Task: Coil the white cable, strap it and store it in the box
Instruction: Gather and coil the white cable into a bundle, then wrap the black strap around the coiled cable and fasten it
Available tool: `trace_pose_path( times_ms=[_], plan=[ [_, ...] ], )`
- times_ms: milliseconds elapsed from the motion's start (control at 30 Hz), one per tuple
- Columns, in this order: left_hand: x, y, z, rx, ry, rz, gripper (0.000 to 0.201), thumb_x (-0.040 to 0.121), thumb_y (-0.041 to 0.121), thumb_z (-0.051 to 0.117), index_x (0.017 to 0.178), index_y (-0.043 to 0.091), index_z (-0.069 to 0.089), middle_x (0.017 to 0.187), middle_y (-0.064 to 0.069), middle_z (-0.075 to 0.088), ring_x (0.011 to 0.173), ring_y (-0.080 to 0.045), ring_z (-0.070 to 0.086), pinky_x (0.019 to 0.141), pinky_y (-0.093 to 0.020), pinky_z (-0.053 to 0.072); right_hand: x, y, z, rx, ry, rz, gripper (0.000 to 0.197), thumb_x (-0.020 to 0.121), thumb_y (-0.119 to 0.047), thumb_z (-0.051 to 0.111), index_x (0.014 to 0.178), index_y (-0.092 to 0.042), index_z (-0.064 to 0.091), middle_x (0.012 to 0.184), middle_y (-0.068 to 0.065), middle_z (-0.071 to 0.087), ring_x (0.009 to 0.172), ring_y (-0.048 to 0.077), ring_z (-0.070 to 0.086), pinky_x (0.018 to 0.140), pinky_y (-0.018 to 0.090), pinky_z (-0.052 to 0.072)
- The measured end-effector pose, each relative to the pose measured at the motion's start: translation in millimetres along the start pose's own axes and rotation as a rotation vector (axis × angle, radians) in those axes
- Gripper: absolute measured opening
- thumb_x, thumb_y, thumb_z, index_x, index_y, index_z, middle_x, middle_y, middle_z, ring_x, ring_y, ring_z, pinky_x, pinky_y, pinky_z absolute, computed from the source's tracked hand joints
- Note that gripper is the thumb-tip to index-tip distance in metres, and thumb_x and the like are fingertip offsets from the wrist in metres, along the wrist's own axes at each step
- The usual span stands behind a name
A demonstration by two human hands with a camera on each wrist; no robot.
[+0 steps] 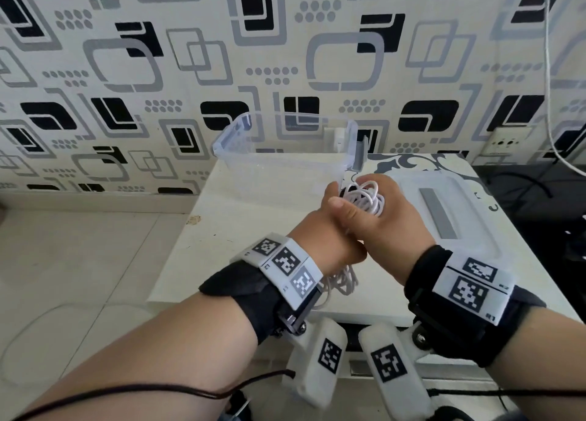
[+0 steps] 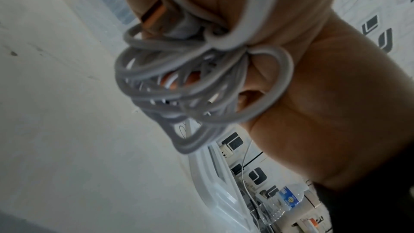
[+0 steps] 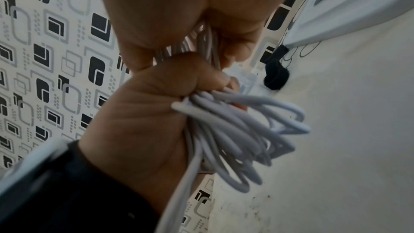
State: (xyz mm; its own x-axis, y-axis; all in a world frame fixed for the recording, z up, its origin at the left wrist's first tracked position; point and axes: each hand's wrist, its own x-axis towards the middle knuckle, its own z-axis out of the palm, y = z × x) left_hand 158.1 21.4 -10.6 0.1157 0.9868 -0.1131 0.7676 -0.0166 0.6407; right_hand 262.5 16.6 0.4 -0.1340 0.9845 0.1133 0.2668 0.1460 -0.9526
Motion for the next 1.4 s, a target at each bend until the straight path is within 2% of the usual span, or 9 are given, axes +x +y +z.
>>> trace_pose_path(
  times_ms=[133,233,367,467,567,700,867,1133,1400],
  plan=[
    [-6.9,5.2,-6.4,-0.022,-0.041,-0.086,0.103,0.080,0.018,0.062,0.147,0.017,-0.017,0.094,-0.001,0.055,0.082,-0.019,0.057,0.065,-0.025,0.042,4.6,-3.1,3.8,0.038,0.090,0.005,0.004,0.081,-0.026,0.064,0.084,-0.026,0.062,0.082,-0.002,0.069,0.080,0.014,0.066,0.075,0.031,0.053],
    [-12.6,6.7,-13.1,-0.072,0.005,-0.080,0.105,0.081,0.020,0.062,0.147,0.021,-0.020,0.091,0.000,0.051,0.080,-0.016,0.051,0.069,-0.026,0.038,8.7,-5.2,8.8,0.120,0.097,0.001,0.012,0.084,-0.020,0.061,0.078,-0.030,0.061,0.081,-0.004,0.069,0.079,0.012,0.066,0.075,0.029,0.054],
    [-16.7,-3.2,-20.7,-0.230,0.067,-0.078,0.105,0.075,0.023,0.068,0.149,0.033,-0.007,0.100,0.002,0.061,0.088,-0.016,0.061,0.072,-0.025,0.043,13.8,-10.9,13.8,0.233,0.152,-0.001,0.017,0.085,-0.016,0.059,0.075,-0.029,0.060,0.074,-0.004,0.065,0.074,0.014,0.065,0.071,0.029,0.053],
    [-24.4,-10.6,-23.1,-0.332,0.052,-0.036,0.096,0.067,0.025,0.078,0.144,0.037,0.021,0.110,0.004,0.065,0.093,-0.016,0.065,0.074,-0.026,0.050,15.0,-9.9,19.2,0.309,0.157,0.040,0.015,0.084,-0.015,0.059,0.073,-0.025,0.061,0.070,0.001,0.063,0.070,0.022,0.064,0.070,0.037,0.054],
    [-32.4,-15.7,-24.4,-0.419,-0.025,0.015,0.085,0.058,0.027,0.080,0.130,0.041,0.039,0.112,0.010,0.065,0.095,-0.018,0.068,0.083,-0.039,0.056,14.6,-9.1,25.0,0.339,0.137,0.079,0.015,0.084,-0.017,0.060,0.072,-0.025,0.062,0.071,0.002,0.064,0.072,0.023,0.065,0.071,0.039,0.054],
    [-39.2,-23.6,-33.6,-0.587,-0.113,0.065,0.086,0.051,0.029,0.083,0.124,0.050,0.042,0.117,0.008,0.066,0.106,-0.024,0.066,0.091,-0.049,0.053,20.0,-12.7,27.5,0.450,0.156,0.128,0.015,0.087,-0.013,0.057,0.073,-0.019,0.059,0.068,0.004,0.057,0.064,0.020,0.058,0.064,0.034,0.048],
    [-36.8,-31.4,-38.5,-0.432,-0.040,0.090,0.086,0.061,0.020,0.078,0.133,0.043,0.038,0.105,0.007,0.068,0.084,-0.014,0.068,0.064,-0.028,0.055,26.1,-9.2,35.9,0.508,0.140,0.176,0.021,0.085,-0.016,0.059,0.066,-0.024,0.061,0.062,0.001,0.059,0.064,0.022,0.059,0.066,0.038,0.048],
    [-29.4,-36.4,-44.2,-0.305,0.095,0.078,0.063,0.069,0.008,0.071,0.124,0.030,0.050,0.091,0.005,0.065,0.081,-0.017,0.064,0.070,-0.030,0.054,33.4,-14.8,44.8,0.679,0.040,0.178,0.014,0.092,-0.013,0.053,0.078,-0.015,0.057,0.065,0.001,0.057,0.062,0.015,0.058,0.063,0.030,0.050],
    [-28.6,-41.9,-44.9,-0.286,0.128,0.053,0.051,0.076,0.023,0.073,0.122,0.020,0.050,0.097,0.005,0.064,0.088,-0.014,0.062,0.072,-0.020,0.047,37.4,-14.1,53.9,0.745,0.052,0.247,0.010,0.092,-0.016,0.053,0.084,-0.015,0.058,0.074,0.004,0.057,0.070,0.018,0.060,0.072,0.034,0.053]
  ],
)
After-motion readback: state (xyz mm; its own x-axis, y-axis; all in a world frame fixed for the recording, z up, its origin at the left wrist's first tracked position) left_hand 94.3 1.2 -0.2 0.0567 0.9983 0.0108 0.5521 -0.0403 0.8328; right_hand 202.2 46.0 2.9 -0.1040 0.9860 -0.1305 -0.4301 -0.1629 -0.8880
